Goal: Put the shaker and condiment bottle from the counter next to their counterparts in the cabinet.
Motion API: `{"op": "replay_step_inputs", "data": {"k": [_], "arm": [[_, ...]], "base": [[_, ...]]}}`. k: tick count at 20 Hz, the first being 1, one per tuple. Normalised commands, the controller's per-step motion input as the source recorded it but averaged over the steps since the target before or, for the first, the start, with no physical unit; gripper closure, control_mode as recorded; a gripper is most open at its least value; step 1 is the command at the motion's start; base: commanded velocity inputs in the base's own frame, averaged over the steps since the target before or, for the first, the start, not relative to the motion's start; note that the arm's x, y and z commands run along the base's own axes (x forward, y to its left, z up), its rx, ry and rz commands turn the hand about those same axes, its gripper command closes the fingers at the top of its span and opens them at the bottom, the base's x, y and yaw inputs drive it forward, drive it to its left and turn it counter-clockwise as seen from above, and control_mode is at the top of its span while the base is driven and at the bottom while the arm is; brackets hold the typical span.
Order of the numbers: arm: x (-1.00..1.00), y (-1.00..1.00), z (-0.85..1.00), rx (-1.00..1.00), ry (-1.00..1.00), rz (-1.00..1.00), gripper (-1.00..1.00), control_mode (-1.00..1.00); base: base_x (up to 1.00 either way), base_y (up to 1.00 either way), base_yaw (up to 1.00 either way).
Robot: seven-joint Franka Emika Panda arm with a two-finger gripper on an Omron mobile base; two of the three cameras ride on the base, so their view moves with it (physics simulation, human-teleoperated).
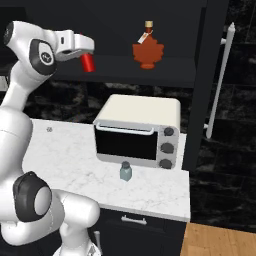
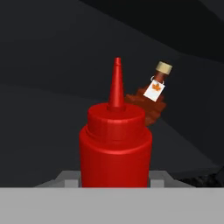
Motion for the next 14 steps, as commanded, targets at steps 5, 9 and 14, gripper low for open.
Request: {"op": "replay_step_inputs", "data": {"k": [5, 9, 14], "arm": [[0.29, -0.26, 0.0, 0.04, -0.07, 0.05, 1.0, -1.0], [0.05, -0.24, -0.03, 0.05, -0.11, 0.04, 1.0, -1.0], [0.08, -0.21, -0.05, 0.01, -0.07, -0.01, 1.0, -1.0]], "base": [[0.0, 0.0, 0.0], [0.0, 0.0, 0.0], [0.0, 0.0, 0.0]]}}
